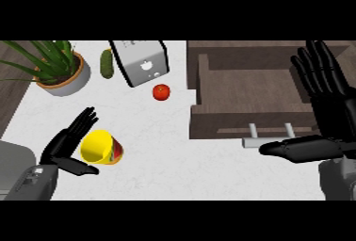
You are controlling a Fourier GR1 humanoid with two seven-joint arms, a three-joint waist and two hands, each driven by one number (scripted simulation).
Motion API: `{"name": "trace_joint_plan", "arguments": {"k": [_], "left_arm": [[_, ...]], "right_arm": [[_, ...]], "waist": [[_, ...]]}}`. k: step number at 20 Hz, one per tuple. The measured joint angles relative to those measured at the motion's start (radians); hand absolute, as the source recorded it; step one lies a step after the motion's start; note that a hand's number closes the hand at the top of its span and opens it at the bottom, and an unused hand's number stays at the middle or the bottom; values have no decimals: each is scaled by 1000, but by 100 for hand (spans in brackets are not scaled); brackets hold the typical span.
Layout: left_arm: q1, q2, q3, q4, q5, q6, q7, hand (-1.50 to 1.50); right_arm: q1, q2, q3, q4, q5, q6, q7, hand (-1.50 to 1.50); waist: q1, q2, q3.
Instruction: Pick up the cup, place it into the drawer and close the drawer
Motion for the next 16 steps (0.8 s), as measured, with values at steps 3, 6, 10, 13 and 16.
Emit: {"name": "trace_joint_plan", "arguments": {"k": [3, 6, 10, 13, 16], "left_arm": [[-26, 1, -9, 73, -27, 31, -55, -150], [-42, -9, -13, 119, -37, 49, -95, -150], [-57, -6, -16, 173, -46, 60, -133, -150], [-72, -22, -20, 204, -55, 79, -158, -150], [-85, -33, -26, 220, -62, 85, -177, -150]], "right_arm": [[-2, -5, -5, -7, -11, 8, 9, -150], [-4, -14, -14, 7, -19, 20, 3, -150], [-11, -26, -29, 4, -39, 31, 13, -150], [-10, -29, -30, 1, -41, 36, 12, -150], [-18, -26, -22, -7, -39, 32, 27, -150]], "waist": [[-5, 2, -1], [-6, 3, -1], [-10, 4, -2], [-14, 5, -2], [-16, 6, -3]]}}
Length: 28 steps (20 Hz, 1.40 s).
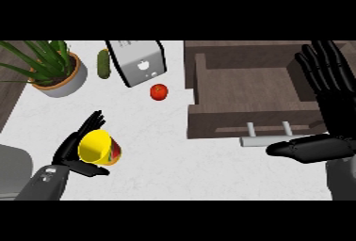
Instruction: Pick up the cup, place it into the drawer and close the drawer
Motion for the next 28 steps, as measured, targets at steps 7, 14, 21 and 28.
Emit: {"name": "trace_joint_plan", "arguments": {"k": [7, 14, 21, 28], "left_arm": [[-28, -22, -13, 30, -13, 6, -21, -150], [-52, -58, -18, 42, 1, -51, 1, 150], [-38, -83, -19, -27, -4, 47, -97, 150], [-42, -102, 55, -60, 70, 105, -141, 150]], "right_arm": [[-21, 7, 8, 16, 17, -13, 4, -150], [-7, 9, 12, 11, 21, -10, -1, -150], [-10, -5, -3, 20, 17, -3, 2, -150], [-11, -21, -23, 12, -5, 8, 15, -150]], "waist": [[-1, 2, 0], [-6, 4, -1], [-1, 3, -1], [4, -1, 0]]}}
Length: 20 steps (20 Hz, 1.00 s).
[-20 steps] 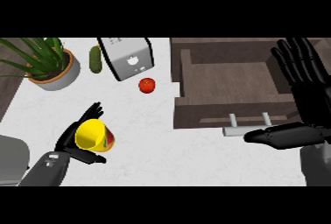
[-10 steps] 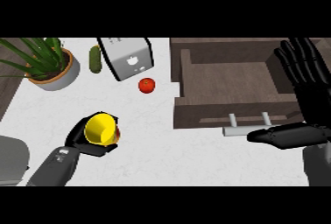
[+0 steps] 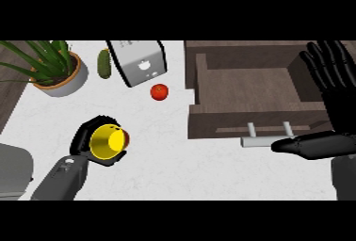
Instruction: Pick up the cup, place it into the drawer and close the drawer
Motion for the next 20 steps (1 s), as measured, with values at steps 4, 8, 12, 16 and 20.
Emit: {"name": "trace_joint_plan", "arguments": {"k": [4, 8, 12, 16, 20], "left_arm": [[7, -39, 106, -22, 92, 96, -18, 150], [-30, -64, 140, -64, 129, 129, -5, 150], [-75, -90, 120, -147, 134, 141, 49, 150], [-139, -114, 91, -254, 138, 162, 126, 150], [-230, -153, 53, -365, 139, 205, 271, 150]], "right_arm": [[20, 4, -2, -12, 2, -3, -3, -150], [15, -6, -17, -5, -8, 3, 0, -150], [28, -10, -23, -10, -2, 3, -2, -150], [36, -18, -39, 6, -2, 10, -19, -150], [49, -9, -32, 6, 11, 6, -29, -150]], "waist": [[8, -3, 1], [16, -7, 3], [24, -12, 4], [30, -15, 5], [32, -18, 6]]}}
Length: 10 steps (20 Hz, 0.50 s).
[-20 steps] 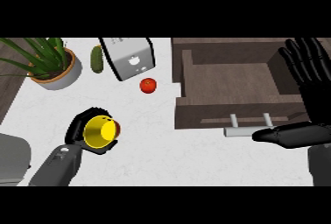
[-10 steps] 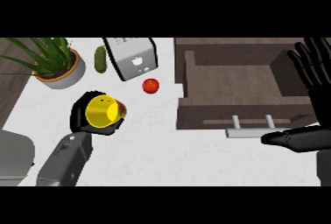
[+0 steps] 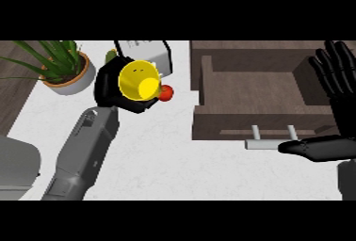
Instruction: Pick up the cup, place it into the drawer and close the drawer
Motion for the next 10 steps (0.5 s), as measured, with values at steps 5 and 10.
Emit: {"name": "trace_joint_plan", "arguments": {"k": [5, 10], "left_arm": [[-85, -37, -78, -140, 18, 87, 193, 150], [-230, -50, -158, -155, 43, 224, 337, 150]], "right_arm": [[6, 12, 10, 17, 25, -8, -24, -150], [0, 13, 8, 15, 25, -10, -26, -150]], "waist": [[0, 0, 0], [-15, 3, 0]]}}
